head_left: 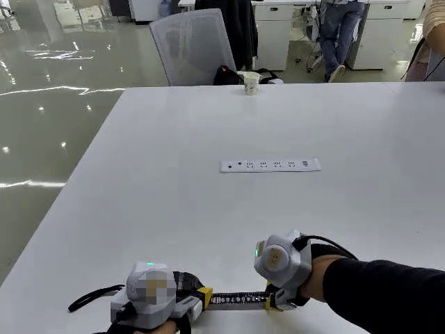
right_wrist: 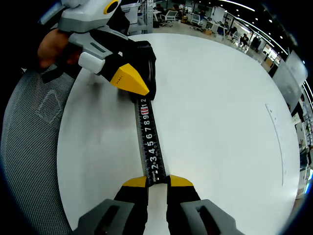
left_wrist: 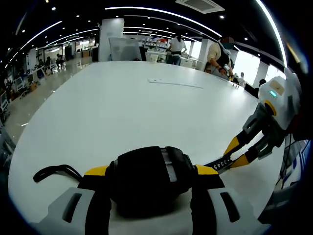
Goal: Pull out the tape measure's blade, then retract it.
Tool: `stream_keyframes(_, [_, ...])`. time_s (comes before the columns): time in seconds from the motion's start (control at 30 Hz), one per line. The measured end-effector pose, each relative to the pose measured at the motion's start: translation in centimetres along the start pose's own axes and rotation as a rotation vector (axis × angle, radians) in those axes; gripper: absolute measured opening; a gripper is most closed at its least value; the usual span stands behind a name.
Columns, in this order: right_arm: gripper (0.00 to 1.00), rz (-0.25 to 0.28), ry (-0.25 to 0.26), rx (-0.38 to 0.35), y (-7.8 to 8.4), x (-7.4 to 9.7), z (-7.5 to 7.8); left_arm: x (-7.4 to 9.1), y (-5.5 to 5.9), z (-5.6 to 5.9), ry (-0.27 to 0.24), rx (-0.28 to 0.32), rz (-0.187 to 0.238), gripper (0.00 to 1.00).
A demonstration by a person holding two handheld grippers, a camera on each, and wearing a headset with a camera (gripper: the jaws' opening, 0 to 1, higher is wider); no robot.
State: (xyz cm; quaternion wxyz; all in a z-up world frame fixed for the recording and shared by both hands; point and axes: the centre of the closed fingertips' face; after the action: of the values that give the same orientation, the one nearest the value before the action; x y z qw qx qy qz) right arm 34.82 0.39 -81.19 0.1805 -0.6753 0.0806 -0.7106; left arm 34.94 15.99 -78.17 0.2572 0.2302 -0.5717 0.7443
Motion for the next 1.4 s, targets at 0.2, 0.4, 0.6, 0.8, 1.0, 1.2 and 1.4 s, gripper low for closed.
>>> stream_keyframes(0.2, [0.11, 0.007, -0.001, 0.001, -0.3, -0.1, -0.1, 0.0, 0.1, 0.1, 0.001, 0.005, -0.004, 0.61])
stream_keyframes(0.4, [0.11, 0.015, -0.001, -0.002, -0.6, -0.3, 0.0, 0.0, 0.1, 0.1, 0.003, 0.004, -0.007, 0.61])
stream_keyframes(0.6, [0.11, 0.026, -0.002, 0.0, -0.8, -0.3, -0.1, 0.0, 0.1, 0.1, 0.004, 0.004, -0.014, 0.62])
stream_keyframes(0.8, [0.11, 0.038, -0.001, -0.007, -1.2, -0.4, 0.0, -0.1, 0.2, 0.1, 0.004, 0.006, -0.015, 0.62])
stream_keyframes(1.0, [0.11, 0.04, -0.003, -0.007, -1.6, -0.5, 0.1, 0.0, 0.1, 0.1, 0.005, 0.008, -0.018, 0.62])
stream_keyframes(1.2, [0.11, 0.041, -0.004, -0.003, -2.0, -0.6, 0.2, -0.1, 0.1, 0.0, 0.006, 0.01, -0.02, 0.62])
stream_keyframes(1.4, [0.11, 0.045, -0.005, -0.003, -2.3, -0.7, 0.2, 0.0, 0.1, 0.0, 0.006, 0.012, -0.021, 0.62])
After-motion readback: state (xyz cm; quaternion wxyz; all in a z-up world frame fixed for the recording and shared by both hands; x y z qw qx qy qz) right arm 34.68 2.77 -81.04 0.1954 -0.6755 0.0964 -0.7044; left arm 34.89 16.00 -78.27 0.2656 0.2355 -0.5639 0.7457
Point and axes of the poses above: the centre of the closed fingertips' face, and the gripper's own axes: x roughly backward along the fingers, z roughly to its right, y roughly out of its underside, and after that the axes turned 9 degrees about x, right-handed
